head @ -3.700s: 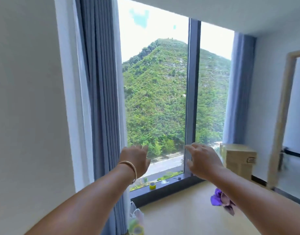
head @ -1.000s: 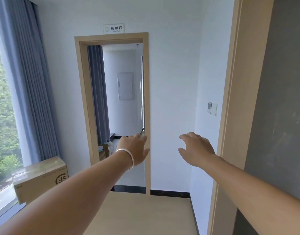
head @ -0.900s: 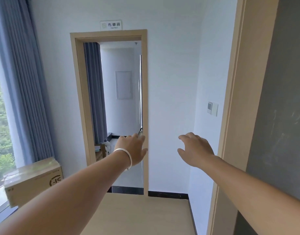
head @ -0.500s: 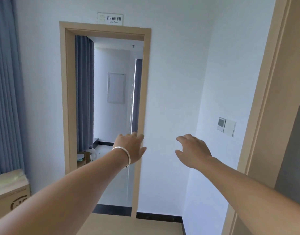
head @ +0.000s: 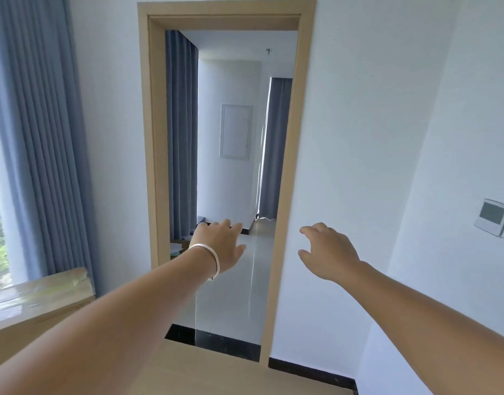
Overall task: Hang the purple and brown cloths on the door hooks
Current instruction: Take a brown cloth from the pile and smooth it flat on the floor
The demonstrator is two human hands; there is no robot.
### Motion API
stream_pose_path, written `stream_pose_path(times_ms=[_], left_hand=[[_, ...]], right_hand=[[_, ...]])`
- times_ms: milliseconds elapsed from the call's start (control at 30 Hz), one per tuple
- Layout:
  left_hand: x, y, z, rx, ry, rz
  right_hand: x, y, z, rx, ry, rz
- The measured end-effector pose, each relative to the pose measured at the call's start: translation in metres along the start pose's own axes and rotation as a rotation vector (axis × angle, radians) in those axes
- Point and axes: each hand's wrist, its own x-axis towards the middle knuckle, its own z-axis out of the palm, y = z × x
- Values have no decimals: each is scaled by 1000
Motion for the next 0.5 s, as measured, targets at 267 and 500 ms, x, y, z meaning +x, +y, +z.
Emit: stream_pose_path(times_ms=[267, 500], left_hand=[[31, -95, 63, 71, -85, -254], [41, -180, 88, 221, -217, -496]], right_hand=[[134, -70, 66, 92, 7, -252], [246, -149, 112, 209, 24, -545]])
